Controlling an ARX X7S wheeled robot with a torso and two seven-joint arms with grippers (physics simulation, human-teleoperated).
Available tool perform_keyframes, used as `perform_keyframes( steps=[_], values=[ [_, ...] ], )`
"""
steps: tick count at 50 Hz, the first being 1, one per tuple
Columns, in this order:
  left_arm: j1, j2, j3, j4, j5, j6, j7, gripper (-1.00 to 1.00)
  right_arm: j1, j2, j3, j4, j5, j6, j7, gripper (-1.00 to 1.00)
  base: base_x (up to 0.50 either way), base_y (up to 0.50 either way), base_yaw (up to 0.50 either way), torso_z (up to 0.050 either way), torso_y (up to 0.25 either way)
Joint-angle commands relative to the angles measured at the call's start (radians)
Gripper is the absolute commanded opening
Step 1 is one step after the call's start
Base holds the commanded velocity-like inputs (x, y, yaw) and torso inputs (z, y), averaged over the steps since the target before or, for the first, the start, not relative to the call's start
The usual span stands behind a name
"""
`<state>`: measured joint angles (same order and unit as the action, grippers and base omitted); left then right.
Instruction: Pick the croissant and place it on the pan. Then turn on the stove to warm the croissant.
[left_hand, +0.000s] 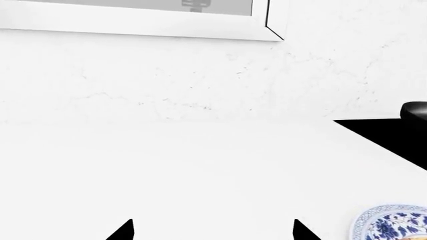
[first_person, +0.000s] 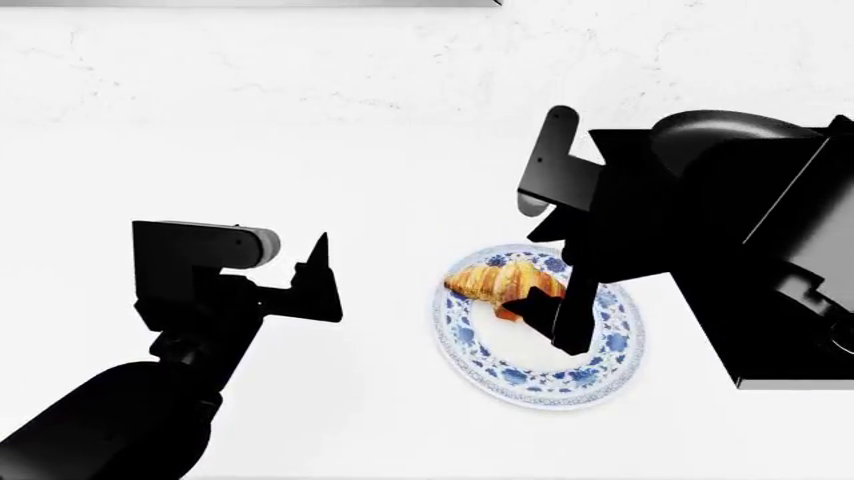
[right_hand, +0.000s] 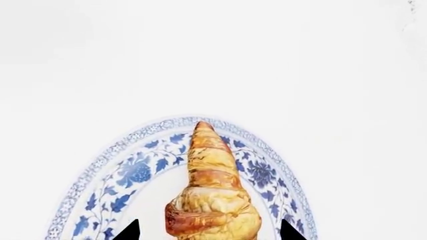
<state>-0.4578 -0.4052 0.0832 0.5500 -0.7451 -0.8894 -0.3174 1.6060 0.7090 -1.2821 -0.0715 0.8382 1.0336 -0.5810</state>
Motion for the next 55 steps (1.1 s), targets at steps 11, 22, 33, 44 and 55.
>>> perform_keyframes(
  steps=[11,22,33,44,55],
  values=[
    [-0.003,-0.001,0.009,-0.016,0.0,0.011,-0.002,1.0,-0.014,-0.02,-0.023,0.05,-0.026,-0.024,-0.015,1.0,0.0,0.0,0.0,0.0,0.0],
    [-0.004,-0.001,0.015,-0.027,0.002,0.021,0.004,1.0,-0.021,-0.033,-0.037,0.079,-0.039,-0.038,-0.027,1.0,0.0,0.0,0.0,0.0,0.0],
    [-0.004,-0.003,0.018,-0.033,0.002,0.028,0.004,1.0,-0.022,-0.041,-0.043,0.092,-0.042,-0.039,-0.031,1.0,0.0,0.0,0.0,0.0,0.0],
    [-0.002,-0.005,0.02,-0.04,0.001,0.036,0.006,1.0,-0.026,-0.049,-0.053,0.105,-0.049,-0.045,-0.039,1.0,0.0,0.0,0.0,0.0,0.0],
    [-0.003,-0.007,0.019,-0.042,-0.004,0.038,0.005,1.0,-0.03,-0.057,-0.061,0.122,-0.055,-0.05,-0.044,1.0,0.0,0.0,0.0,0.0,0.0]
  ],
)
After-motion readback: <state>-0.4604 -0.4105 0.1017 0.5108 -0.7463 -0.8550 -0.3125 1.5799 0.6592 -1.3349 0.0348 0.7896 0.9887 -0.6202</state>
